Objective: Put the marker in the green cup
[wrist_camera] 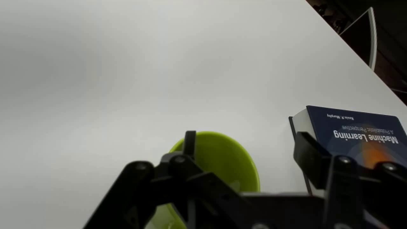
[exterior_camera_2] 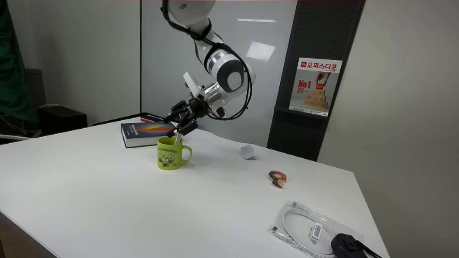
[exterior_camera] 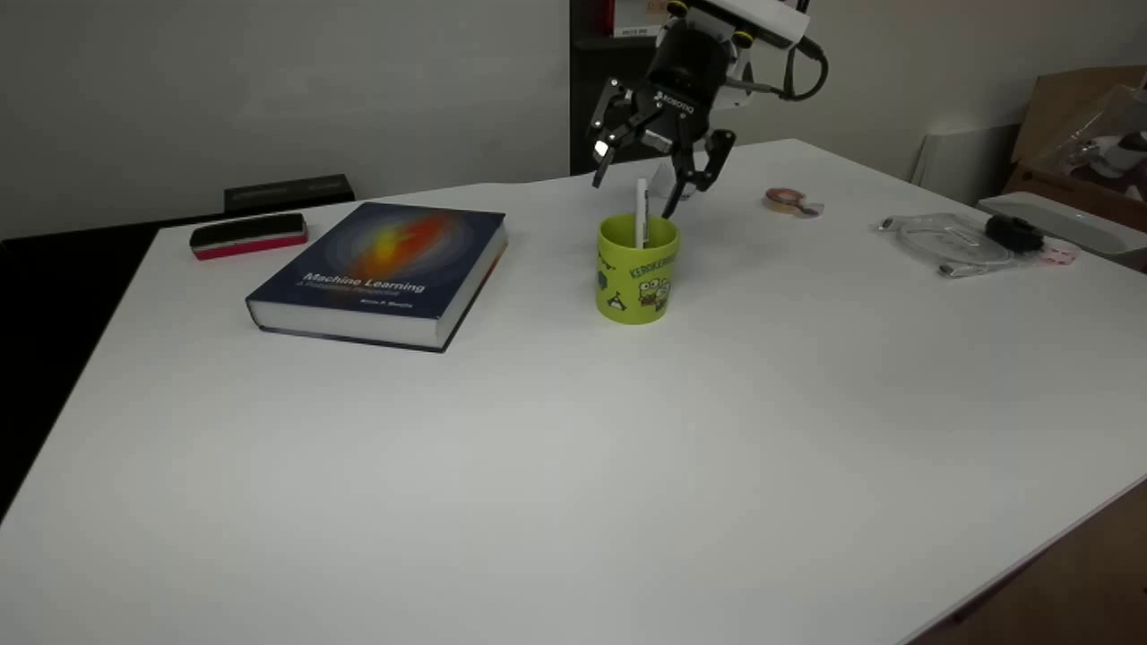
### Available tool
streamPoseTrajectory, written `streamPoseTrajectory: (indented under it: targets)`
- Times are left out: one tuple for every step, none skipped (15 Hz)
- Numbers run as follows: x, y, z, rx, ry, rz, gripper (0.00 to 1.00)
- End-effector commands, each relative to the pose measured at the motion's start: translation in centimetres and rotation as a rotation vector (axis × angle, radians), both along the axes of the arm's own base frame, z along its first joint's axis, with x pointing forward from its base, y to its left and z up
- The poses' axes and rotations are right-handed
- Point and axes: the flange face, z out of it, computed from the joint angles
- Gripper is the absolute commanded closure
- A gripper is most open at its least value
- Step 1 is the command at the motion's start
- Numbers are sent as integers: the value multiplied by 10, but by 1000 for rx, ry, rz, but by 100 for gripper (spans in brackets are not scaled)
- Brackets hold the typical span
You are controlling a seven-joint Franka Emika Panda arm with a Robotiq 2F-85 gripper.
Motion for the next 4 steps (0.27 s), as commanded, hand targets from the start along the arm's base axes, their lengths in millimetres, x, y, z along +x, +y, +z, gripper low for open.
streamPoseTrajectory:
  targets:
    - [9, 0, 22, -26, -30, -32, 0]
    - [10, 1, 28, -51, -53, -30, 0]
    - [11, 3, 36, -82, -83, -26, 0]
    - [12, 5, 47, -112, -108, -32, 0]
